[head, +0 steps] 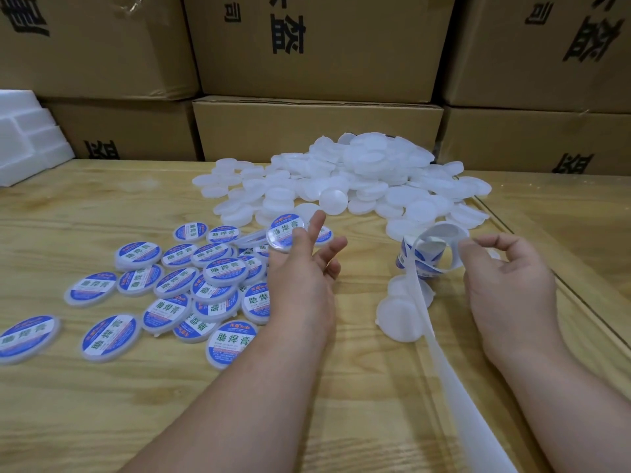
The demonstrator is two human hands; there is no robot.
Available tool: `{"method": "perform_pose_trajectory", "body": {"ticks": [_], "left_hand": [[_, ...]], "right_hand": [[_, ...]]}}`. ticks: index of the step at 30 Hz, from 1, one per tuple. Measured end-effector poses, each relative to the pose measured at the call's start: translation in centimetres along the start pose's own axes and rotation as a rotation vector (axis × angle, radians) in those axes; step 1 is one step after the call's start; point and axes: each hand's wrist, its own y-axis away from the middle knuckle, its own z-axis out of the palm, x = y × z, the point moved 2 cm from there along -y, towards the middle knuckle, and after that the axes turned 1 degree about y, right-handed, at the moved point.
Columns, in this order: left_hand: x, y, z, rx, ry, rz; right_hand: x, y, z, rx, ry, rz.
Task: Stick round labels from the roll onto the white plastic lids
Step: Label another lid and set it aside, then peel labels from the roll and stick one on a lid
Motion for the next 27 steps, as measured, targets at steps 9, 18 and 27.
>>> {"method": "perform_pose_trajectory", "body": {"ticks": [9,18,27], "left_hand": [[0.2,0.0,0.0,-0.018,0.092,-0.049],[0.4,0.4,0.3,-0.111,-0.108,-0.022],[-3.0,2.9,1.1,-0.661,-1.231,0.341]], "right_hand": [[1.2,-0.5,0.1,-0.086,0.084,0.039],[0.8,-0.3,0.6,-0.103,-0.048,0.027],[0.9,-0.6,0.4,-0.019,-0.087,0.087]]}}
